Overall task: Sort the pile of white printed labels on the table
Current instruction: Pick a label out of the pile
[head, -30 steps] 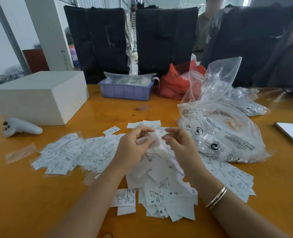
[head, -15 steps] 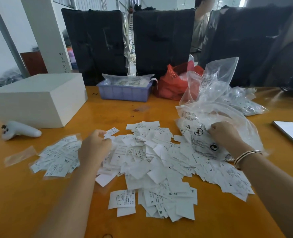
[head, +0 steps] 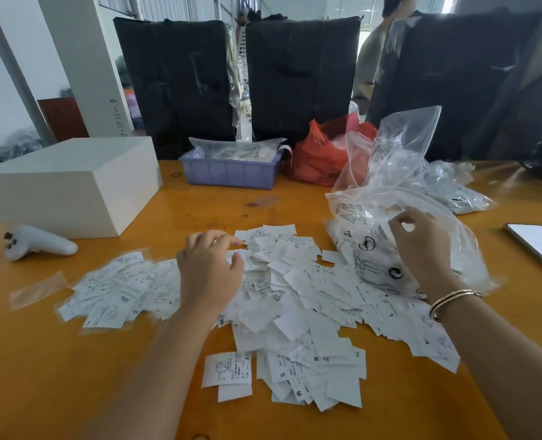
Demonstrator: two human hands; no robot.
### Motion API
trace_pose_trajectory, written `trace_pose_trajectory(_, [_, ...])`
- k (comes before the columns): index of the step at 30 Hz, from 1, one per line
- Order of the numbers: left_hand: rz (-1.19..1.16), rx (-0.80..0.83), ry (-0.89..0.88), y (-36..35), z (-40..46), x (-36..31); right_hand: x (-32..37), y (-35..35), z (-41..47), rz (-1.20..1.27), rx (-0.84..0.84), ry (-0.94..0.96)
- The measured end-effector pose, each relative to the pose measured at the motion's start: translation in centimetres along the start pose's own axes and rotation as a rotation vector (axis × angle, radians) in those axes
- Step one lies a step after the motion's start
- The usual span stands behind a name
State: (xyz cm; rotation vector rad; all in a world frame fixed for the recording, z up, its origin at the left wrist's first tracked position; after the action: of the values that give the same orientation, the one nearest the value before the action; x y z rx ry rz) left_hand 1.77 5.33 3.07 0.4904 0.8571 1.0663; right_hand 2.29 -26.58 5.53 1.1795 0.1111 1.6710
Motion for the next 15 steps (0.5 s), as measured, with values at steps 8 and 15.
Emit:
trace_pose_trajectory(8, [-0.575,0.288,-0.120,0.0,-1.0,-3.4,6.5,-0.2,-4.9,0.881,0.308,-0.177])
trace_pose_trajectory(15, [-0.922,0.621,0.043,-0.3,-1.9,-4.5,8.3,-2.8,-9.7,0.990,0.572,-0.146])
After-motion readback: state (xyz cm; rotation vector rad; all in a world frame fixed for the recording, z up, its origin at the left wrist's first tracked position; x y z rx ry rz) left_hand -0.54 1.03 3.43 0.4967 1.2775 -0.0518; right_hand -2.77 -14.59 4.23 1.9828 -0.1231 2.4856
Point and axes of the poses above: each hand's wrist, its own z-axis towards the middle knuckle, its own y-axis out of the back of the hand, x = y × z, the point moved 2 cm from there along z, towards the middle knuckle
